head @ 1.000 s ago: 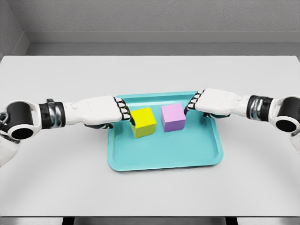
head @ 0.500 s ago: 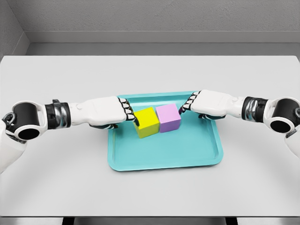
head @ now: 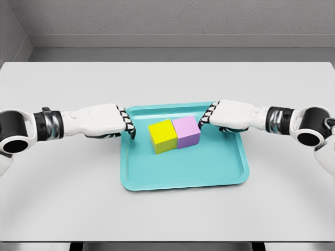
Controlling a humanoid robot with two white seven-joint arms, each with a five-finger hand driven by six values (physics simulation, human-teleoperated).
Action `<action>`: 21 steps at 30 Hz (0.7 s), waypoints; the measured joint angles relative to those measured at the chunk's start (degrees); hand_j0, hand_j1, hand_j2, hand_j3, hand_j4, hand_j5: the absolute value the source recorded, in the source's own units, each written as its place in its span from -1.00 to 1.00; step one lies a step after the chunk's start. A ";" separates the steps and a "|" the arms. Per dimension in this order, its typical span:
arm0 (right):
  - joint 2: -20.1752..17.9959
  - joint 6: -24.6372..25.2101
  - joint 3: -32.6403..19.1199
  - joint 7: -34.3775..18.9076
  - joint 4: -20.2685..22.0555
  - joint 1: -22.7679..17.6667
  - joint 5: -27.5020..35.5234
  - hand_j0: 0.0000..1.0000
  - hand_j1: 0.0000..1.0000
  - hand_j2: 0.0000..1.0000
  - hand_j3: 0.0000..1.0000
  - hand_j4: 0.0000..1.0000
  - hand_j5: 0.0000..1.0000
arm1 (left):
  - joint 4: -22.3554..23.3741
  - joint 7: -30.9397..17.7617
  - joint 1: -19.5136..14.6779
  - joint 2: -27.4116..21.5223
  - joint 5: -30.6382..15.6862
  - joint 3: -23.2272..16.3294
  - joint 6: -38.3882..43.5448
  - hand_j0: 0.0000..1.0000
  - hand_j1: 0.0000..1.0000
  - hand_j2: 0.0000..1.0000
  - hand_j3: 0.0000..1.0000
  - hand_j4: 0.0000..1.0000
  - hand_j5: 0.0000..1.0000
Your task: Push two cubes
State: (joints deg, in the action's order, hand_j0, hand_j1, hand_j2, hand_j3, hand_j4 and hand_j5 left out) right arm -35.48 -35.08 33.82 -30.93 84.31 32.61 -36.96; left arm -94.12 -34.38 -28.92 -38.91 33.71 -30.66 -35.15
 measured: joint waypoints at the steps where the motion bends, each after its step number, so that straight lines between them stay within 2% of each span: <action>1: 0.11 -0.02 0.11 -0.01 0.00 0.09 -0.03 0.38 0.38 0.38 0.38 0.38 0.38 | 0.00 0.00 0.00 -0.17 -0.06 0.25 0.00 0.08 0.08 0.08 0.08 0.08 0.08; 6: 0.31 -0.01 0.34 0.02 -0.73 0.79 -0.07 0.38 0.38 0.38 0.38 0.38 0.38 | -0.01 -0.01 -0.09 -1.34 -0.24 1.00 0.01 0.08 0.08 0.08 0.08 0.08 0.08; 11: -1.38 -0.04 0.30 0.16 -1.44 3.87 0.48 0.39 0.39 0.39 0.39 0.39 0.39 | -0.01 0.05 -0.26 -2.83 -1.03 1.77 0.01 0.12 0.12 0.12 0.12 0.12 0.12; 13: -4.68 -0.06 -0.18 0.26 -0.10 4.39 2.77 0.58 0.58 0.58 0.58 0.58 0.58 | 0.02 0.08 0.00 -4.57 -1.94 2.68 0.00 0.18 0.18 0.18 0.18 0.18 0.18; 14: -6.98 -0.10 -1.27 0.36 1.31 3.87 4.36 1.00 1.00 1.00 1.00 1.00 1.00 | 0.17 0.11 -0.09 -5.59 -2.65 3.34 0.00 0.36 0.36 0.36 0.36 0.36 0.36; 17: -13.35 -0.10 -6.33 0.59 3.94 -0.26 9.42 1.00 1.00 1.00 1.00 1.00 1.00 | 1.02 0.31 0.17 -8.88 -4.79 5.29 0.00 1.00 1.00 1.00 1.00 1.00 1.00; 21: -17.56 -0.07 -9.34 0.70 5.71 -2.46 12.56 1.00 1.00 1.00 1.00 1.00 1.00 | 3.16 0.46 0.26 -11.96 -8.14 6.65 0.01 1.00 1.00 1.00 1.00 1.00 1.00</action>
State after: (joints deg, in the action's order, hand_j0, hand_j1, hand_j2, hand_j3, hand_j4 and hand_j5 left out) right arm -53.05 -35.15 24.48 -30.22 90.02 30.15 -24.40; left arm -90.96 -33.92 -28.65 -50.87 25.57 -24.01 -35.14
